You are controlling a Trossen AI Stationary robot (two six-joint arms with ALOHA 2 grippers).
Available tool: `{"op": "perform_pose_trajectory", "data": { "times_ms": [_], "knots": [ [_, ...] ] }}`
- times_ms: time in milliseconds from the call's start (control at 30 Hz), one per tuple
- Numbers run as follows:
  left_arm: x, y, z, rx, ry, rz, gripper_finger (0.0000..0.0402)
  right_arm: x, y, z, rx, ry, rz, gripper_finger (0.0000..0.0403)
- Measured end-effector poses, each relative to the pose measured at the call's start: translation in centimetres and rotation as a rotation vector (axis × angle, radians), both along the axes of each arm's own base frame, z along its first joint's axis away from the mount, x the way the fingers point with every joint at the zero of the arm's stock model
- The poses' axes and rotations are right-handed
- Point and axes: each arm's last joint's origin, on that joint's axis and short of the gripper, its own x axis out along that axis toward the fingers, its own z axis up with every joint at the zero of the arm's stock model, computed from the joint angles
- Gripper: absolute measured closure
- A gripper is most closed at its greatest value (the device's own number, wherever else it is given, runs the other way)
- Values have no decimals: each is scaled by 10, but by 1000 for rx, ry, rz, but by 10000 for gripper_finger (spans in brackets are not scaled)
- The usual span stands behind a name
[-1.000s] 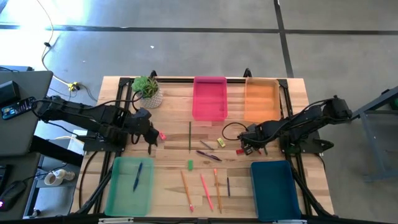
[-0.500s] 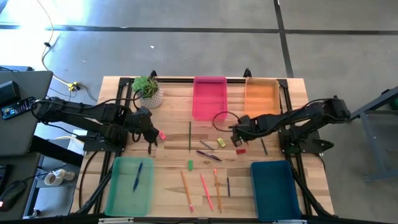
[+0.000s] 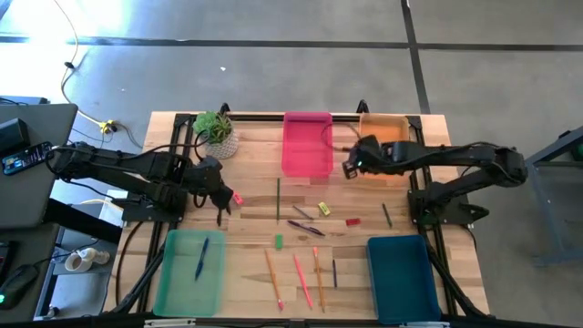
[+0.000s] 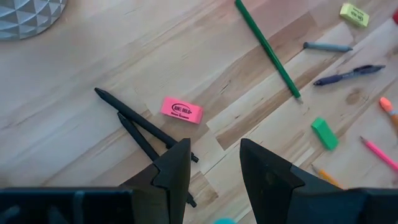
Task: Sort crayons/erasers/pens/pencils in bins
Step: Put the red crayon into the orange bin
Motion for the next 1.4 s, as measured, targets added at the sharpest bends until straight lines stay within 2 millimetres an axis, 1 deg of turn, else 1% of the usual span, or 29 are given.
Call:
{"op": "perform_pose_trajectory", "data": {
  "times_ms": [100,200,367,567,800,1033,1200,1333,1400],
  "knots": [
    [0,0,0,-17,-11,44,275,-12,-14,12,-43,-12,0,402],
    [0,0,0,-41,-25,103,275,-25,-29,19,-94,13,-7,402],
    [4,0,-3,-84,-29,213,275,-42,-58,19,-135,125,-3,402],
    [16,-1,-15,-143,17,336,275,-57,-87,-1,-39,185,9,402],
    [35,-1,-28,-192,11,456,275,-65,-109,-22,50,244,37,402],
    [58,0,-42,-229,-28,524,275,-64,-124,-44,121,332,96,402],
    [66,-1,-56,-252,16,620,275,-58,-132,-60,131,398,203,402],
    [73,-1,-66,-263,32,672,275,-55,-135,-71,161,435,244,401],
    [75,-1,-70,-268,38,703,275,-55,-136,-75,175,447,247,393]
  ]
}}
